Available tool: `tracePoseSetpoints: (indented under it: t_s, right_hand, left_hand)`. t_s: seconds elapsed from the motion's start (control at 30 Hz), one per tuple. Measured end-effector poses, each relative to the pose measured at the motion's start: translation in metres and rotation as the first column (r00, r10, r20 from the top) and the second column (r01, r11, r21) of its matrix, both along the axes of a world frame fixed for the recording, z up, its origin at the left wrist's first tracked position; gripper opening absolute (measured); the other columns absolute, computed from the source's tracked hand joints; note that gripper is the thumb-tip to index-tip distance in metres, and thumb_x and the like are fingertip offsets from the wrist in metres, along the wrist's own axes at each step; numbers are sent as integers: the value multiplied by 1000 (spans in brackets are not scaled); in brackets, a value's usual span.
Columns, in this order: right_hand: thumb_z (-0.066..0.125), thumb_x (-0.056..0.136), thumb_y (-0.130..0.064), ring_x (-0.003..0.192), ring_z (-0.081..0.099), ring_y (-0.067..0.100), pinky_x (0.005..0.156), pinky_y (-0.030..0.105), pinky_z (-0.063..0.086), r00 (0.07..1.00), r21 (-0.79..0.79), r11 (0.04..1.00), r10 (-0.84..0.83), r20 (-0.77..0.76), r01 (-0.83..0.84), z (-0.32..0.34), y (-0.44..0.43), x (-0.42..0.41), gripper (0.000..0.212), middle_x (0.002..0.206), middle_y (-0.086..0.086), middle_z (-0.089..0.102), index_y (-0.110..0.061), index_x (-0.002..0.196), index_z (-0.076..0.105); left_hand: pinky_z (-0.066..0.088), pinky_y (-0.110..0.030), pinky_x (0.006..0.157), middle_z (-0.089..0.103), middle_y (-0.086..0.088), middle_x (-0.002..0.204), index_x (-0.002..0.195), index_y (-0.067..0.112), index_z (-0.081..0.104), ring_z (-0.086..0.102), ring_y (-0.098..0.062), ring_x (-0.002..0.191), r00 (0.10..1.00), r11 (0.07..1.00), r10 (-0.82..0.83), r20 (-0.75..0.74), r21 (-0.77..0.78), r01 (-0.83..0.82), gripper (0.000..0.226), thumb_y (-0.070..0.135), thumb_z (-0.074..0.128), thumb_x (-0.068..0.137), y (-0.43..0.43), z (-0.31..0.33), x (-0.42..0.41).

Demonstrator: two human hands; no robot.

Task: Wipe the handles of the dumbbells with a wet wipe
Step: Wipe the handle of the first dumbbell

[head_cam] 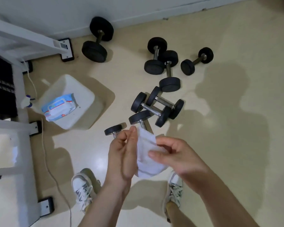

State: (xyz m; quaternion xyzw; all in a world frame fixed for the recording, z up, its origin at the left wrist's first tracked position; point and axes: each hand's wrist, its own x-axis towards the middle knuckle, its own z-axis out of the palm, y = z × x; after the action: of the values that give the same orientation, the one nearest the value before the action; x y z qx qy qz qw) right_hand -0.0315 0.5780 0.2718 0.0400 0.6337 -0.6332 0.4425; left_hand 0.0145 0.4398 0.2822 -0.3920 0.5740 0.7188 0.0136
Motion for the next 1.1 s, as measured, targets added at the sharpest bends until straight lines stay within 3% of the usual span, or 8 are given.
tracePoseSetpoints:
  t_s: [0.2, 0.33, 0.47, 0.6, 0.73, 0.83, 0.97, 1.1]
  right_hand:
    - [60, 90, -14, 97, 66, 30, 89, 40, 50, 991, 25, 999, -48, 126, 45, -52, 39, -7, 17, 103, 16, 70, -5, 104, 66]
    - [73, 81, -16, 70, 63, 8, 65, 18, 48, 998, 189, 982, 0, -57, 11, -114, 25, 3, 10, 77, -4, 71, -12, 90, 71]
    - [77, 74, -15, 80, 64, 22, 73, 33, 44, 967, 131, 966, 201, 155, -222, -197, 17, 16, 10, 86, 8, 72, -14, 84, 75]
    - [76, 70, -14, 87, 57, 18, 68, 25, 40, 938, 75, 997, 6, 347, -34, -277, 0, 33, 21, 92, 7, 68, -9, 91, 72]
    - [61, 84, -2, 67, 52, 16, 56, 23, 39, 914, 1, 1000, -13, 405, 14, -330, -35, 45, 6, 82, 11, 59, -8, 86, 62]
    - [63, 86, -7, 54, 43, 11, 47, 18, 31, 952, 90, 991, 68, 297, -99, -347, -58, 41, 8, 66, 5, 55, -10, 80, 58]
    - [65, 87, -15, 62, 44, 14, 57, 21, 42, 965, 126, 986, 73, 250, -107, -365, -70, 27, 10, 73, 7, 55, -5, 85, 66]
    - [66, 86, -13, 89, 65, 21, 81, 26, 53, 864, 57, 880, 448, 230, -471, -402, -78, 26, 24, 98, 13, 71, 2, 104, 68]
  left_hand:
    - [50, -35, 57, 69, -11, 75, 85, 12, 67, 62, -26, 63, 988, 986, -133, 73, 112, 124, 33, 44, 68, 78, 39, -62, 20]
    - [31, -23, 42, 52, -2, 55, 85, 9, 53, 38, -15, 44, 990, 997, 9, 143, -74, 2, 27, 33, 53, 97, 36, -132, 47]
    - [39, -23, 41, 50, -15, 62, 85, 3, 49, 43, -20, 47, 984, 980, 111, 140, -181, -85, 30, 28, 46, 100, 15, -222, 70]
    - [59, -40, 74, 64, -13, 79, 81, 5, 54, 63, -27, 76, 977, 980, 196, 86, -45, -193, 25, 21, 49, 100, -22, -308, 90]
    - [58, -49, 71, 69, -19, 96, 95, 2, 54, 68, -36, 84, 931, 935, 342, 130, 52, -351, 22, 21, 45, 102, -46, -367, 94]
    - [50, -29, 53, 60, -5, 76, 86, 11, 50, 56, -23, 60, 889, 914, 404, 217, -66, -399, 18, 23, 43, 98, -51, -391, 101]
    - [29, -21, 40, 40, 0, 51, 77, 12, 43, 33, -17, 44, 873, 925, 379, 306, -110, -363, 17, 14, 36, 92, -52, -410, 111]
    - [31, -22, 45, 42, 10, 45, 67, 14, 43, 38, -13, 46, 967, 975, 42, 250, -222, 15, 23, 21, 40, 89, -69, -435, 105]
